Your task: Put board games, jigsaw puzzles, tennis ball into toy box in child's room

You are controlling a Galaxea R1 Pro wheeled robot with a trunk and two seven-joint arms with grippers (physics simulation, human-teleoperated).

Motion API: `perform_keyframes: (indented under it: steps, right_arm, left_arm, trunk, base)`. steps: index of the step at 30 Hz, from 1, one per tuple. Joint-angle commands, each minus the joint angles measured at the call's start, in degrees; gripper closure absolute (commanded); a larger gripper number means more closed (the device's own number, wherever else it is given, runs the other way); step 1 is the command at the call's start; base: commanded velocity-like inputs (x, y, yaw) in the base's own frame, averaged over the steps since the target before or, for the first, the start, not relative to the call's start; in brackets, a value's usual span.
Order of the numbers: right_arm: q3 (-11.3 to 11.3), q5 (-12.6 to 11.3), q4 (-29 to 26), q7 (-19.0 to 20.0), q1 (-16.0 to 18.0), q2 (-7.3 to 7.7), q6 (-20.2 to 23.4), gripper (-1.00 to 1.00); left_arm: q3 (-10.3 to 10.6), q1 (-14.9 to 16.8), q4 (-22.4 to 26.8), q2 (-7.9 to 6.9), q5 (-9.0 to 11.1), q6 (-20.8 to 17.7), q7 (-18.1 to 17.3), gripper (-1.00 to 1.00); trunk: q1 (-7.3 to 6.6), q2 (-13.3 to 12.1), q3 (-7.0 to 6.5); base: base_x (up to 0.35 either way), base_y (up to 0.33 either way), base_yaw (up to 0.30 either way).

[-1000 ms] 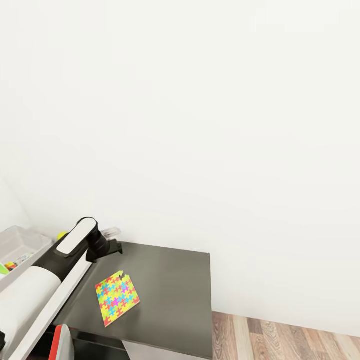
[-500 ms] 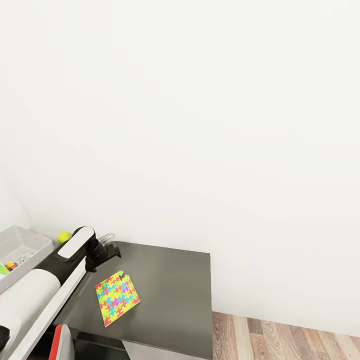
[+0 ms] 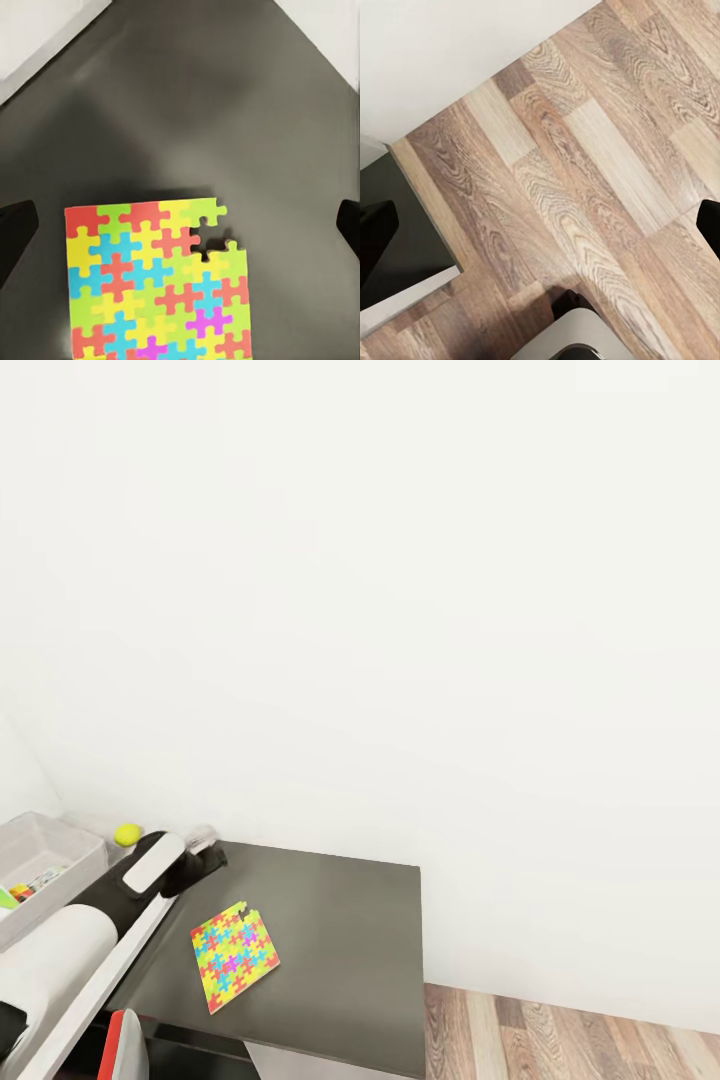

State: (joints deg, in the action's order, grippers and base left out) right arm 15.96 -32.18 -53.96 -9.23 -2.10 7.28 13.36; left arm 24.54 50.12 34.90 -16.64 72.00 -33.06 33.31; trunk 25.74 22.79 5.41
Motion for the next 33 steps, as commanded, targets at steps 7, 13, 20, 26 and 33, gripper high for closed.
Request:
perform_keyframes:
  steps: [7,13,20,26,33]
  right_arm:
    - [-0.05,-0.52,-0.22,-0.35,-0.01,0.01,0.26,-1.00]
    - [-0.05,-0.52,-0.25,-0.35,-0.01,0.01,0.26,-1.00]
    - [-0.05,-0.55,-0.27,-0.35,-0.01,0.08,0.26,-1.00]
    - [-0.05,-0.55,-0.27,-0.35,-0.01,0.02,0.26,-1.00]
    - [-0.05,-0.53,-0.27,-0.35,-0.01,0.01,0.26,-1.00]
  left_arm:
    - [0.69,-0.05,-0.08,-0.39,-0.61,3.79,-0.52,-1.00]
    - [0.39,-0.11,0.35,-0.46,-0.60,4.18,-0.54,-1.00]
    - [0.02,-0.11,0.01,-0.27,-0.39,4.53,-0.38,-1.00]
    - [-0.66,-0.11,-2.56,-0.60,-0.08,4.71,-0.40,-1.00]
    - [-4.67,-0.11,-4.99,-0.69,-0.10,4.78,-0.44,-1.00]
  trunk:
    - [0.04,0.13,0.12]
    - [0.04,0.13,0.12]
    - [0.04,0.13,0.13]
    - [0.04,0.13,0.25]
    - [0.04,0.13,0.54]
  base:
    - [0.000,0.000,0.000]
    - [0.000,0.000,0.000]
    - [0.000,0.000,0.000]
    - [0.000,0.000,0.000]
    - [0.000,0.000,0.000]
